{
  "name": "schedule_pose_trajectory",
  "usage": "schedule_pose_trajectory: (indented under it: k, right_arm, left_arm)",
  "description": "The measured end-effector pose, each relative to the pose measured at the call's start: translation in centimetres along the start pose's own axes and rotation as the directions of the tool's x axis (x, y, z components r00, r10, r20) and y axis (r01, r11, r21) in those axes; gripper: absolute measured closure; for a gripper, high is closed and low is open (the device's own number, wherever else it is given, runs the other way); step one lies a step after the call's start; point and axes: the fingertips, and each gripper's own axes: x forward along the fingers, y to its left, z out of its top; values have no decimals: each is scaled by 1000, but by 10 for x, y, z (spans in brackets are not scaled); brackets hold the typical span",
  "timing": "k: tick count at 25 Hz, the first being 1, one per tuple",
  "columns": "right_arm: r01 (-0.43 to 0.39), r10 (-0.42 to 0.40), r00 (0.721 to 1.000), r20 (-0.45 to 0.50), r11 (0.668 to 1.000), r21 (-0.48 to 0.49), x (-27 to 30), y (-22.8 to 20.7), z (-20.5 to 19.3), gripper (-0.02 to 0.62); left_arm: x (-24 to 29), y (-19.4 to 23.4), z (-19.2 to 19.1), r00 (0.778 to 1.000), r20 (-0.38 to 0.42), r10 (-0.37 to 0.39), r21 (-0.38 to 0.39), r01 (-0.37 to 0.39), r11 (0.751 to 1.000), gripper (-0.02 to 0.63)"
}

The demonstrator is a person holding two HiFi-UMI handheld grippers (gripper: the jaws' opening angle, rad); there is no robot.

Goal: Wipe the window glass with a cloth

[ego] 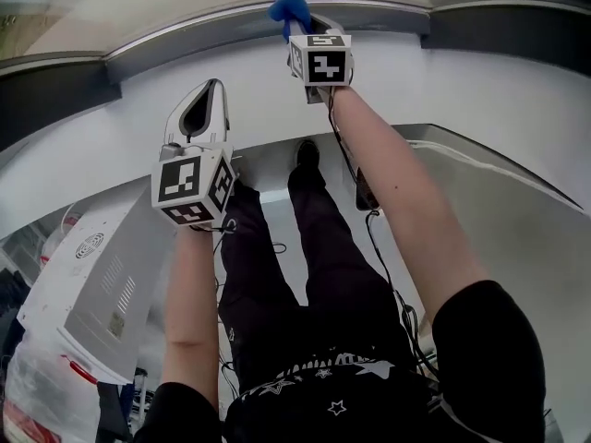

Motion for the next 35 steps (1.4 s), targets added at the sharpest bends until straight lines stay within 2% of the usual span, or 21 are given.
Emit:
schedule_pose_trajectory:
  k: [7, 13, 16, 19, 25, 30, 33, 35]
  right_arm:
    - [125, -128, 992, 12, 986, 112, -43, -127, -17, 519]
    - [248, -259, 965, 29, 946, 210, -84, -229, -29, 520]
    - [288, -306, 952, 25, 918, 272, -105, -263, -39, 520]
    - [300, -320, 947, 25, 911, 281, -121, -283, -44, 520]
    - [304, -330, 942, 59, 915, 266, -161, -285, -42, 519]
    - [262, -302, 950, 76, 907, 330, -213, -232, -54, 519]
    - [230, -287, 954, 91, 888, 397, -238, -208, -47, 520]
    - [214, -286, 951, 115, 880, 424, -256, -191, -36, 518]
  left_arm:
    - [39, -79, -3, 997, -39, -74, 43, 75, 996, 598]
    - [70, -143, 6, 989, -50, -136, 95, 141, 985, 598]
    - [74, -165, 8, 988, -48, -149, 106, 153, 982, 598]
    - [73, -181, 8, 988, -45, -150, 112, 154, 982, 598]
    - [55, -195, 18, 991, -24, -131, 94, 133, 987, 598]
    - [5, -198, 29, 990, -31, -138, 79, 140, 987, 598]
    - [-27, -196, 53, 990, 6, -139, 42, 139, 989, 598]
    - [-53, -193, 70, 990, 42, -136, 51, 134, 990, 598]
